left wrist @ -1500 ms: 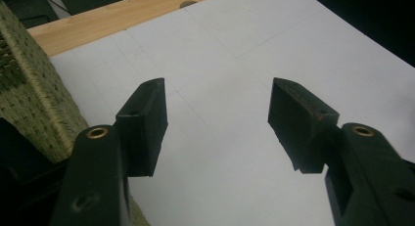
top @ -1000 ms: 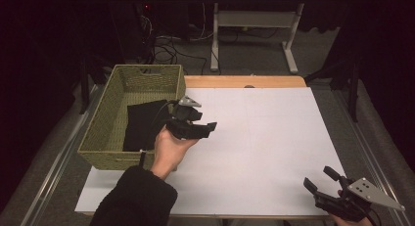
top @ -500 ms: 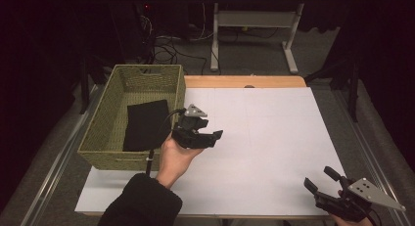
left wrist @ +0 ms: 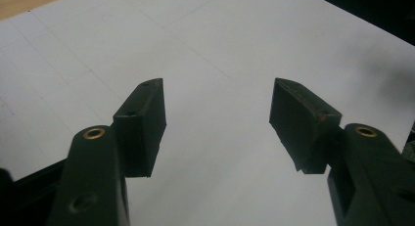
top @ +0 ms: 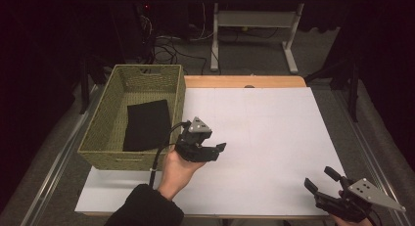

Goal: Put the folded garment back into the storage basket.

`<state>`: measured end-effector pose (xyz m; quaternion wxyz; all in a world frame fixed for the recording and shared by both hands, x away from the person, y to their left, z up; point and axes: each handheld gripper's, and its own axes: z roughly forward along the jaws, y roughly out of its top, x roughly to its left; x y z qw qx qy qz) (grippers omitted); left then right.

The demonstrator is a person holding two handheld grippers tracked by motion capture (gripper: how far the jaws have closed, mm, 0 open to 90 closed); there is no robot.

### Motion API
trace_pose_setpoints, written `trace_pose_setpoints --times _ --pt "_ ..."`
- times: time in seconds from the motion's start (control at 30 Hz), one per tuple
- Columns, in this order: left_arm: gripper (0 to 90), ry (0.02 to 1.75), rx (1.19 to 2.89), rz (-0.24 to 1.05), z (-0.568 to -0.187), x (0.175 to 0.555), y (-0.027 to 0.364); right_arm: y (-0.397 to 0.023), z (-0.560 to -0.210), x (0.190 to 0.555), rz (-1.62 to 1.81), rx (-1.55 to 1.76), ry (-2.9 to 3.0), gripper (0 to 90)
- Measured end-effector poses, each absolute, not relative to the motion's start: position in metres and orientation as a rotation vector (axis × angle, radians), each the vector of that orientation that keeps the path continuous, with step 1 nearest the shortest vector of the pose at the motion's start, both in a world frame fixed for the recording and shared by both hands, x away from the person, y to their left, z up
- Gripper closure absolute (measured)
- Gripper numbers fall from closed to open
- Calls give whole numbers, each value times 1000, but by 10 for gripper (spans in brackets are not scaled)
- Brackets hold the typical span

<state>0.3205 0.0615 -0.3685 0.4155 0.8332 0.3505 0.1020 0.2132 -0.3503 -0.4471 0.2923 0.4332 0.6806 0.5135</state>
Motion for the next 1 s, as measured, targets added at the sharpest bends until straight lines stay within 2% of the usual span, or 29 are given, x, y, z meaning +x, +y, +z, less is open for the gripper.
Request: trace_pose_setpoints --times 0.57,0.73,1.0 --pt "360 875 2092 224 -396 286 79 -350 -447 212 1361 1156 1807 191" --pt "359 839 2086 281 -402 268 88 -350 -447 213 1359 1155 1810 191" --pt "359 853 2075 275 -409 254 106 -350 -447 213 1359 1151 1812 191"
